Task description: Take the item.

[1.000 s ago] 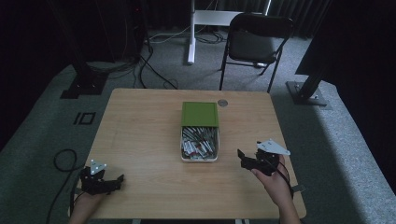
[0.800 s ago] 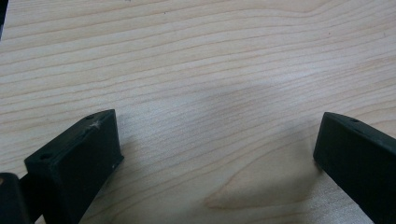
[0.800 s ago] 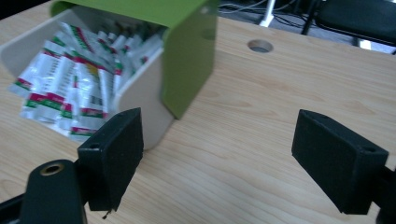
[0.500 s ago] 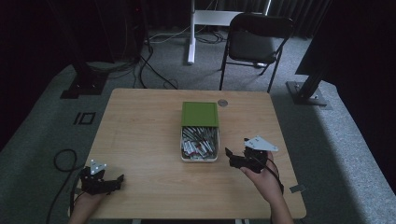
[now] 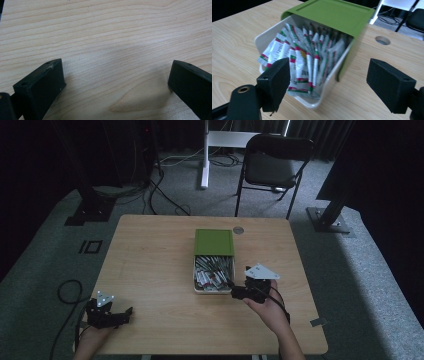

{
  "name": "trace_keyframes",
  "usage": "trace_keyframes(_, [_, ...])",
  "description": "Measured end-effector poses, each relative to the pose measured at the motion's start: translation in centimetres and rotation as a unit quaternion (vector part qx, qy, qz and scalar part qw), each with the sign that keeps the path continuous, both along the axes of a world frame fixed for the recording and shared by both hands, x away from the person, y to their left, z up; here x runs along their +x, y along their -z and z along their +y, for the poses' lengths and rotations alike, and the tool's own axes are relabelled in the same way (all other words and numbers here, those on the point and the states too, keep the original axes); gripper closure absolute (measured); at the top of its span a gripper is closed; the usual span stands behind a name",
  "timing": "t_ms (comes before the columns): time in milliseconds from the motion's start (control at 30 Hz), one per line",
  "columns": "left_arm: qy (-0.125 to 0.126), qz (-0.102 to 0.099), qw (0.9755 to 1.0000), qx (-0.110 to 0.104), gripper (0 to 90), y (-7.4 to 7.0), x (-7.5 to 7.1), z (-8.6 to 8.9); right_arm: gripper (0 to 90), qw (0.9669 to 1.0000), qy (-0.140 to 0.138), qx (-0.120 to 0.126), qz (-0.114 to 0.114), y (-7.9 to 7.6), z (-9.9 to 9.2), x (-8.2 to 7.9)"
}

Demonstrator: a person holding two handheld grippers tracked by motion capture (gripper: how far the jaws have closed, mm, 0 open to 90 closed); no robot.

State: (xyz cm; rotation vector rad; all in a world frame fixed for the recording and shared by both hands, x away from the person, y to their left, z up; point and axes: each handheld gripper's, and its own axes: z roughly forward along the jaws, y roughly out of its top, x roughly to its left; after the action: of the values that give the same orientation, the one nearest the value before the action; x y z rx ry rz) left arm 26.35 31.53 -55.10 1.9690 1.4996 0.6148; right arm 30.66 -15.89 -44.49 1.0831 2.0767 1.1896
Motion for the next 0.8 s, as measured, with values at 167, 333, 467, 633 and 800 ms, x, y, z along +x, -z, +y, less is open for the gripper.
trace_keyframes(167, [0.0, 0.0, 1.0, 0.0, 1.4, 0.0, 0.0, 0.0, 19.6, 0.9999, -0.012, -0.003, 0.004, 0.3, 1.4, 0.2])
trace_keyframes(333, [0.0, 0.0, 1.0, 0.0, 1.4, 0.0, 0.0, 0.0, 23.4, 0.9998, -0.017, -0.009, 0.006, 0.7, 2.4, 0.5])
trace_keyframes(467, [0.0, 0.0, 1.0, 0.0, 1.4, 0.0, 0.0, 0.0, 29.4, 0.9995, -0.029, -0.013, 0.001, 1.0, 3.3, 0.5])
trace_keyframes(633, [0.0, 0.0, 1.0, 0.0, 1.4, 0.0, 0.0, 0.0, 43.2, 0.999, -0.04, -0.017, -0.004, 1.3, 4.3, 0.7])
trace_keyframes(800, [0.0, 0.0, 1.0, 0.0, 1.4, 0.0, 0.0, 0.0, 54.4, 0.9979, -0.06, -0.023, 0.0, 1.8, 4.8, 1.0])
